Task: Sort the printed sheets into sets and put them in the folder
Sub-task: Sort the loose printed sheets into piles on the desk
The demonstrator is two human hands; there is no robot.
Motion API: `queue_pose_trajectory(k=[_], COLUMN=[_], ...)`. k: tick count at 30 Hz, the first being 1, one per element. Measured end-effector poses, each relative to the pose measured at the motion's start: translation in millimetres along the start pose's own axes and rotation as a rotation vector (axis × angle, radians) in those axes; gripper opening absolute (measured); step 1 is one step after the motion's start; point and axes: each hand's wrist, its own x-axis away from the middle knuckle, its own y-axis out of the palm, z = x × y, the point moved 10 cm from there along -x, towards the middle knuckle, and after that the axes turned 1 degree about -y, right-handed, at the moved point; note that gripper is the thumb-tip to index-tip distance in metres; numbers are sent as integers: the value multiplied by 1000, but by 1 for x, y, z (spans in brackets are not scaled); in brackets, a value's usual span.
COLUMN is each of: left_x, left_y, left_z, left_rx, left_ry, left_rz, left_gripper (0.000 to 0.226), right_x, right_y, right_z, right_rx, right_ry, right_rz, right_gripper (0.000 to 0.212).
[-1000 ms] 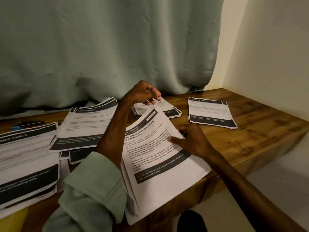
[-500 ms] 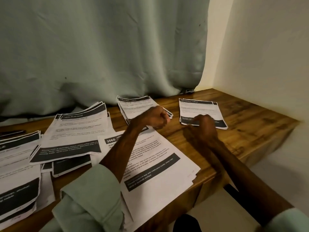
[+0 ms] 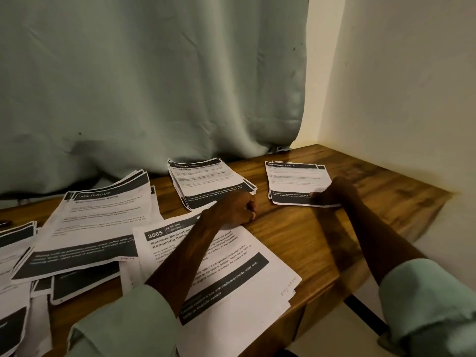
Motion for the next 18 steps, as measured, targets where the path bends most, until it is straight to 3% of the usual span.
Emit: queue_pose_trajectory(k=[2, 5, 9, 13, 15, 18], left_x=[2, 3, 4, 4, 3, 2], left_y=[-1, -1, -2, -4, -12, -19], left_z=[1, 0, 0, -5, -6, -11], left_rx=[23, 77, 94, 157, 233, 612], left_ry=[-7, -20, -27, -36, -50, -178], left_rz=[5, 15, 32, 59, 130, 167], left_gripper=[10, 11, 11, 6, 14, 41], right_x=[22, 51, 64, 87, 105, 125], right_y=[-11, -19, -31, -38, -46, -46], right_z=[-7, -9, -4, -7, -15, -31], right_rx=[-85, -293, -440, -746, -902, -1189], right_ry=[15, 82, 38, -8, -64, -109], right_rz=[-29, -25, 160, 270, 328, 258], right_gripper=[103, 69, 36, 32, 33, 40])
